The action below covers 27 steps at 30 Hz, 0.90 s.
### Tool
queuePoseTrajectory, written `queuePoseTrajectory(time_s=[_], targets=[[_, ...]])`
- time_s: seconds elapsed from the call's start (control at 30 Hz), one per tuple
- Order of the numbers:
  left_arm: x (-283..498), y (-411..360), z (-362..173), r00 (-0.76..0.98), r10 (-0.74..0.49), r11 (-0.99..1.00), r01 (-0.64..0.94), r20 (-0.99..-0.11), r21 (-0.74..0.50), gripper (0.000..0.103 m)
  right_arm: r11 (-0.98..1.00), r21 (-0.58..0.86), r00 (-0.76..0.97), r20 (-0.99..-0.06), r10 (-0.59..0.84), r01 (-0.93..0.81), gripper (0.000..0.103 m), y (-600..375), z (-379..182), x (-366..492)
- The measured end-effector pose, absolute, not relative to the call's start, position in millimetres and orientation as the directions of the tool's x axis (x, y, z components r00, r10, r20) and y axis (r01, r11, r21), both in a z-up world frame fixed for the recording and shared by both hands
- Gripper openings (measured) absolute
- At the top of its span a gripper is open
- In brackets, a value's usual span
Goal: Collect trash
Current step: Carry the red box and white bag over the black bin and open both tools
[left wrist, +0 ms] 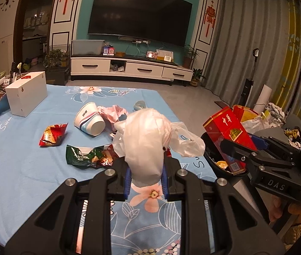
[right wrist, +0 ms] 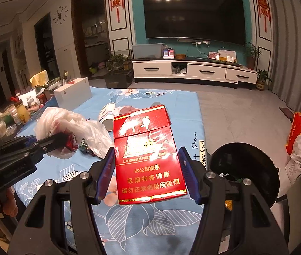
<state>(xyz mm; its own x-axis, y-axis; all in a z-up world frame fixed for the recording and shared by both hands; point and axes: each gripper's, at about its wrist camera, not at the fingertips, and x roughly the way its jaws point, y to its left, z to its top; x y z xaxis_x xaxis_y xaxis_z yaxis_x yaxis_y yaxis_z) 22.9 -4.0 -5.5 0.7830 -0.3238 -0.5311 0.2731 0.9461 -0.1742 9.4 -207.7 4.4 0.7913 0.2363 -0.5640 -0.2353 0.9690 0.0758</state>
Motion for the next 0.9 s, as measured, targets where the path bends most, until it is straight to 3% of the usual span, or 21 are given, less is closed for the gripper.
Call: queuePoseTrajectory(time_s=[0.9], targets=[[43,-56,-9,0.746,-0.370,0.922,0.369,-0.553,-0.118,0.023,0.988,0.106,0.813,-0.562,0.152,-0.112,0.059,-256,-4,11]])
